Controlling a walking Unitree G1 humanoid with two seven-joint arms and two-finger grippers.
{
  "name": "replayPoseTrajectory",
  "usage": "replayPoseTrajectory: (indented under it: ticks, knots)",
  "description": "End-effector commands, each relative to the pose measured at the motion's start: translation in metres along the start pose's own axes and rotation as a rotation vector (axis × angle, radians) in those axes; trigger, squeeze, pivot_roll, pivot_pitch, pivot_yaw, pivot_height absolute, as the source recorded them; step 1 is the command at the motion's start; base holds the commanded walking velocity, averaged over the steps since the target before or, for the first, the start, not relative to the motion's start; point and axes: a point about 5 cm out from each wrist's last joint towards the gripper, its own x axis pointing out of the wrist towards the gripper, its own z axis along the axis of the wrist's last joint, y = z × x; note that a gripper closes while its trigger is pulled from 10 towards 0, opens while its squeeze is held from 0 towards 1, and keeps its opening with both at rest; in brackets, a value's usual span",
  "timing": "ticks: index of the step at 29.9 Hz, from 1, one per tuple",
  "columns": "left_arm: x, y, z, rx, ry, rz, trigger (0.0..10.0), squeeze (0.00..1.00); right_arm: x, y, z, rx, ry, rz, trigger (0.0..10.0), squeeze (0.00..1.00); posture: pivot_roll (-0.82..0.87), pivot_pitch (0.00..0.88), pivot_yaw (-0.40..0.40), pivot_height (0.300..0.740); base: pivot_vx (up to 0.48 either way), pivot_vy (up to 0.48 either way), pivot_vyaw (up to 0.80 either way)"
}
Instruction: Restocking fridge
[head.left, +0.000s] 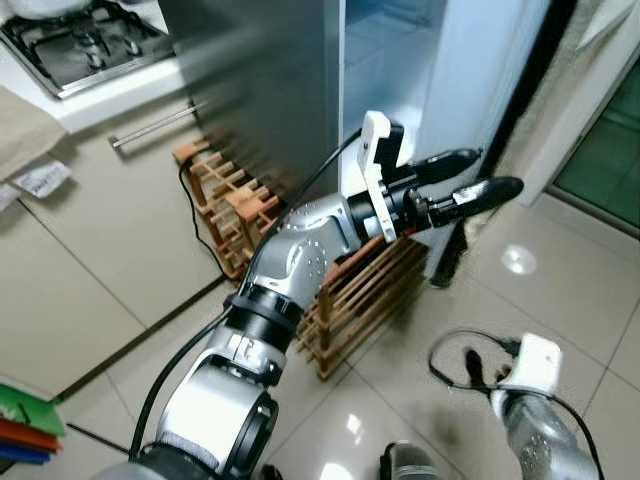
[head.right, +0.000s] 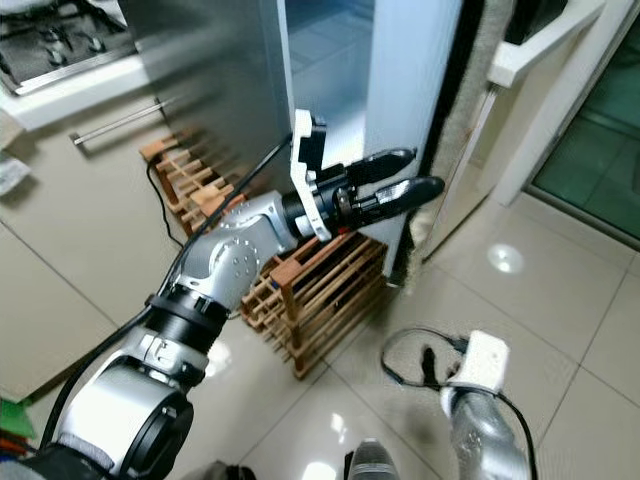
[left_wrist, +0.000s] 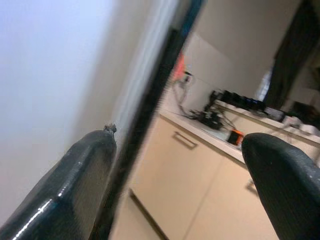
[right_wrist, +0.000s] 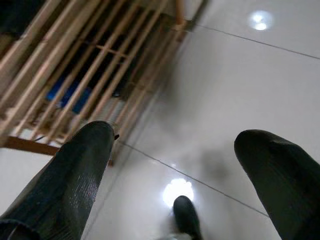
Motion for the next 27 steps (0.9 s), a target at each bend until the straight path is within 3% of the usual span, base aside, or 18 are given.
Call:
replayPoseTrajectory:
  ticks: [1,7,9,14,18,21,22,26,27]
  knots:
    - [0.023,-0.014,-0.015,-0.066,-0.042,-0.028,10.0,0.00,0.002,0.004,-0.009,0.015,0.048,0.024,10.0,0.00,-0.22,0.088,0.072,0.723,0.000,0.000,0.00]
    - [0.025,-0.019,-0.009,-0.084,-0.061,-0.050,10.0,0.00,0.010,0.023,-0.017,-0.004,0.134,0.139,10.0,0.00,-0.21,0.090,0.075,0.723,0.000,0.000,0.00]
    - [0.029,-0.025,-0.009,-0.096,-0.065,-0.074,10.0,0.00,0.011,0.041,-0.034,-0.029,0.255,0.220,10.0,0.00,-0.22,0.088,0.076,0.723,0.000,0.000,0.00]
    - [0.030,-0.025,-0.009,-0.102,-0.064,-0.067,10.0,0.00,0.016,0.050,-0.045,-0.009,0.324,0.275,10.0,0.00,-0.21,0.089,0.080,0.723,0.000,0.000,0.00]
    - [0.029,-0.024,-0.010,-0.098,-0.058,-0.054,10.0,0.00,0.023,0.060,-0.033,-0.017,0.269,0.314,10.0,0.00,-0.21,0.086,0.081,0.723,0.000,0.000,0.00]
    - [0.026,-0.021,-0.009,-0.071,-0.048,-0.017,10.0,0.00,0.031,0.074,0.001,-0.164,0.085,0.324,10.0,0.00,-0.20,0.087,0.083,0.723,0.000,0.000,0.00]
    - [0.023,-0.017,-0.008,-0.045,-0.043,0.021,10.0,0.00,0.030,0.081,0.018,-0.183,0.012,0.344,10.0,0.00,-0.21,0.089,0.086,0.723,0.000,0.000,0.00]
    - [0.017,-0.010,-0.007,-0.011,-0.036,0.083,10.0,0.00,0.027,0.091,0.039,-0.193,-0.065,0.382,10.0,0.00,-0.21,0.090,0.088,0.723,0.000,0.000,0.00]
    - [0.009,-0.003,-0.005,0.024,-0.030,0.165,10.0,0.00,0.023,0.100,0.052,-0.199,-0.110,0.430,10.0,0.00,-0.21,0.090,0.088,0.723,0.000,0.000,0.00]
